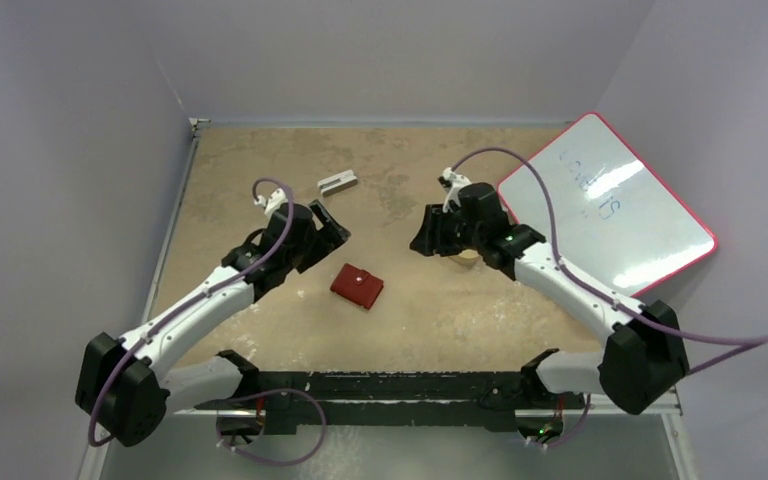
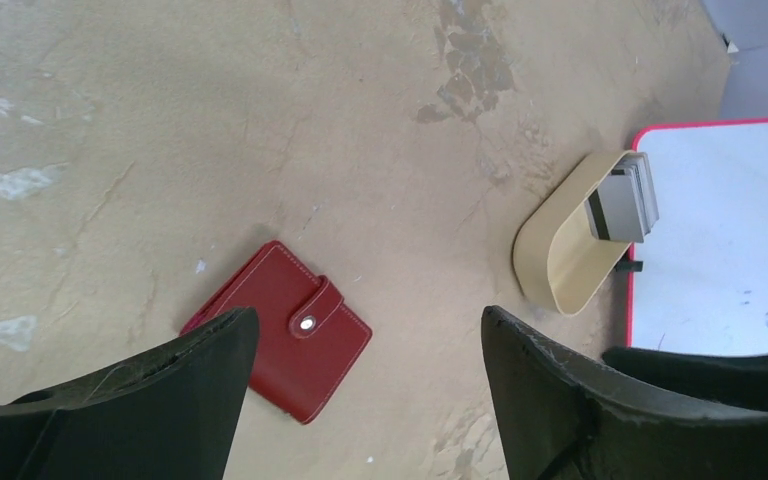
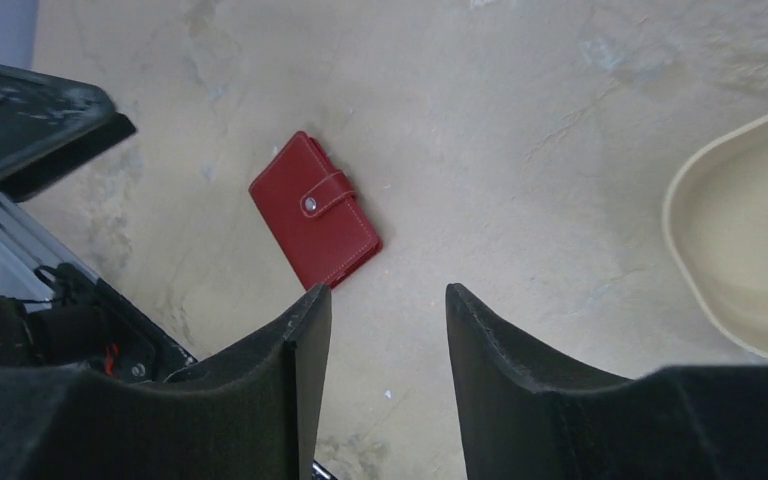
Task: Put the credit cards into the card holder
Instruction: Move the card holder to the center of the board, then open the card holder at the center of the board.
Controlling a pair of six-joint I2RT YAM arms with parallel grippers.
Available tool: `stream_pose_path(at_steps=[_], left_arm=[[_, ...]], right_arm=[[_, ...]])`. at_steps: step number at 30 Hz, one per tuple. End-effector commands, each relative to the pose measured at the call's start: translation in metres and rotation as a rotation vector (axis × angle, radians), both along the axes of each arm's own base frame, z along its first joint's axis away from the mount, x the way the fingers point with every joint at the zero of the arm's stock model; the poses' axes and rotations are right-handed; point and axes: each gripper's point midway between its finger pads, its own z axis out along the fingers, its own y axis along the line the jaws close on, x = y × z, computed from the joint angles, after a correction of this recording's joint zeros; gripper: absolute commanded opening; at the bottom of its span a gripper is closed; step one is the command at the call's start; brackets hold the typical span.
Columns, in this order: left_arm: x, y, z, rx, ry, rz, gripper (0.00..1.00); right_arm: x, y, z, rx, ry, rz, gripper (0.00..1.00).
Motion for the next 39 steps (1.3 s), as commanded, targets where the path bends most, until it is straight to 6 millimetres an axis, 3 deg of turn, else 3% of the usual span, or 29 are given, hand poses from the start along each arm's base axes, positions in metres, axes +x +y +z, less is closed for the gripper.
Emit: stream_pose_path(at_steps=[1, 2, 5, 9, 17, 24, 29, 33, 39], left_arm=[[-0.023, 0.021, 0.002, 0.091, 0.000, -0.036, 0.82], [-0.027, 0.027, 0.002, 0.106, 0.003, -0.024, 0.82], [-0.039, 0.041, 0.002, 0.134, 0.010, -0.005, 0.82], [-0.053, 0.048, -0.010, 0.152, 0.059, -0.013, 0.80], [-0.075, 0.024, -0.049, 0.005, 0.138, -0.088, 0.70], [-0.084, 0.010, -0.087, -0.083, 0.209, -0.106, 0.61], [-0.083, 0.017, -0.103, -0.124, 0.283, -0.077, 0.57], [-0.078, 0.023, -0.101, -0.276, 0.267, -0.036, 0.57], [-0.076, 0.022, -0.100, -0.285, 0.269, -0.046, 0.53]], right_arm=[[0.011, 0.022, 0.003, -0.019, -0.052, 0.000, 0.46], [0.010, 0.027, -0.007, -0.033, -0.032, 0.008, 0.45], [0.015, 0.049, -0.003, -0.048, -0.050, 0.032, 0.42], [0.010, 0.077, -0.016, -0.105, -0.050, 0.069, 0.39], [-0.009, 0.112, -0.055, -0.192, -0.003, 0.160, 0.31], [-0.016, 0.148, -0.066, -0.200, -0.012, 0.242, 0.29], [-0.012, 0.155, -0.083, -0.281, -0.010, 0.239, 0.33], [-0.010, 0.153, -0.095, -0.331, -0.006, 0.236, 0.35], [-0.017, 0.153, -0.114, -0.371, 0.022, 0.278, 0.38]])
